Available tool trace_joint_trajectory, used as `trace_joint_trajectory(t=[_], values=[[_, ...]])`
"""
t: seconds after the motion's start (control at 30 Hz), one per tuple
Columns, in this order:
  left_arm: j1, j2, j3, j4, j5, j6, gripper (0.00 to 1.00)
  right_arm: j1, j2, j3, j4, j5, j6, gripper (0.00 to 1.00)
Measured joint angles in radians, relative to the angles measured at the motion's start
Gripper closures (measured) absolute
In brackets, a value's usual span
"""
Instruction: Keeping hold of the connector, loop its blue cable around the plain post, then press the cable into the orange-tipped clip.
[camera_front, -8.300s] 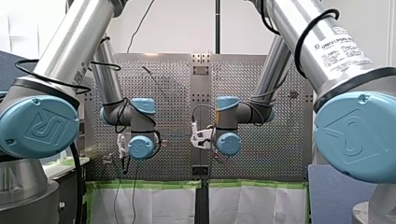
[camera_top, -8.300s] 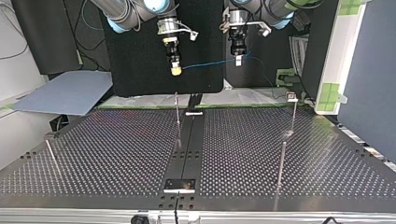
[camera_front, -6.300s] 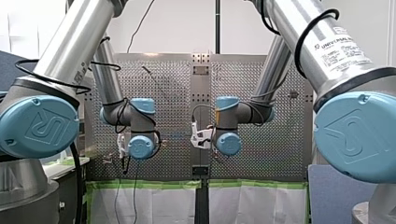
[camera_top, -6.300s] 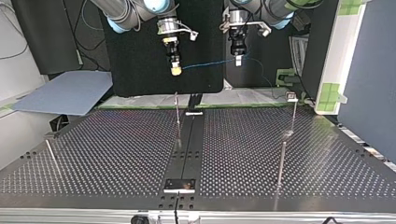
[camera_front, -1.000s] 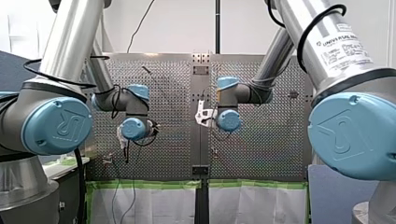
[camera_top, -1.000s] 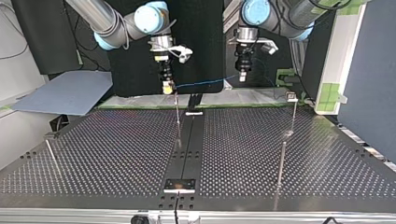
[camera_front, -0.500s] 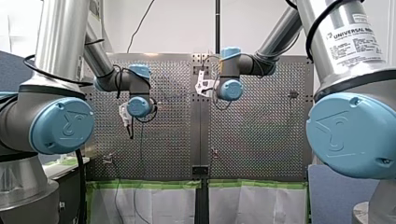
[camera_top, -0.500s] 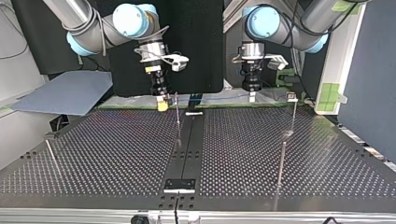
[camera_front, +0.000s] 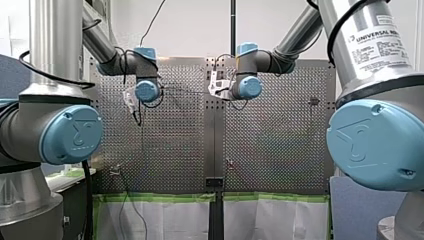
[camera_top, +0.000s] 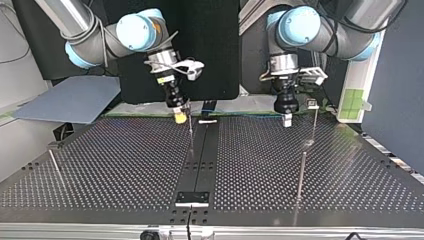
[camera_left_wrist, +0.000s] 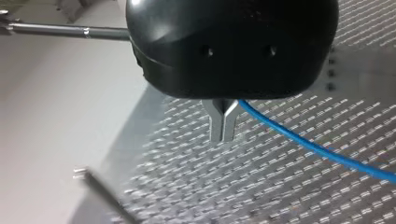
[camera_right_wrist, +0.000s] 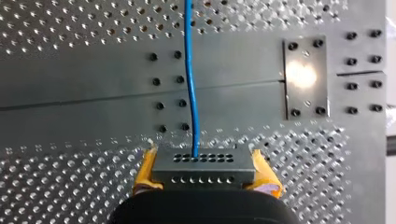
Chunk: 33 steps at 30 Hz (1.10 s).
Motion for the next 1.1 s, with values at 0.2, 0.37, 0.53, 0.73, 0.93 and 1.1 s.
trace_joint_trajectory(t=[0.2,0.37,0.53,0.73,0.93,1.1], values=[[0.025,0.064,0.027,-0.064,-0.008,0.009,1.00,0.001,0.016,-0.045,0.055,-0.043,-0.002,0.98],[0.044,0.117,0.042,-0.117,-0.009,0.023,1.00,0.006,0.021,-0.090,0.103,-0.066,-0.003,0.98],[0.054,0.167,0.047,-0.167,-0.003,0.026,1.00,0.010,0.021,-0.134,0.152,-0.092,-0.004,0.98],[0.071,0.202,0.070,-0.224,0.023,0.029,1.00,0.012,0.022,-0.174,0.176,-0.102,-0.006,0.98],[0.087,0.158,0.119,-0.277,0.073,0.026,1.00,0.014,0.022,-0.211,0.180,-0.115,-0.014,0.98],[0.101,0.146,0.162,-0.294,0.093,0.018,1.00,0.016,0.022,-0.246,0.183,-0.120,-0.019,0.98]])
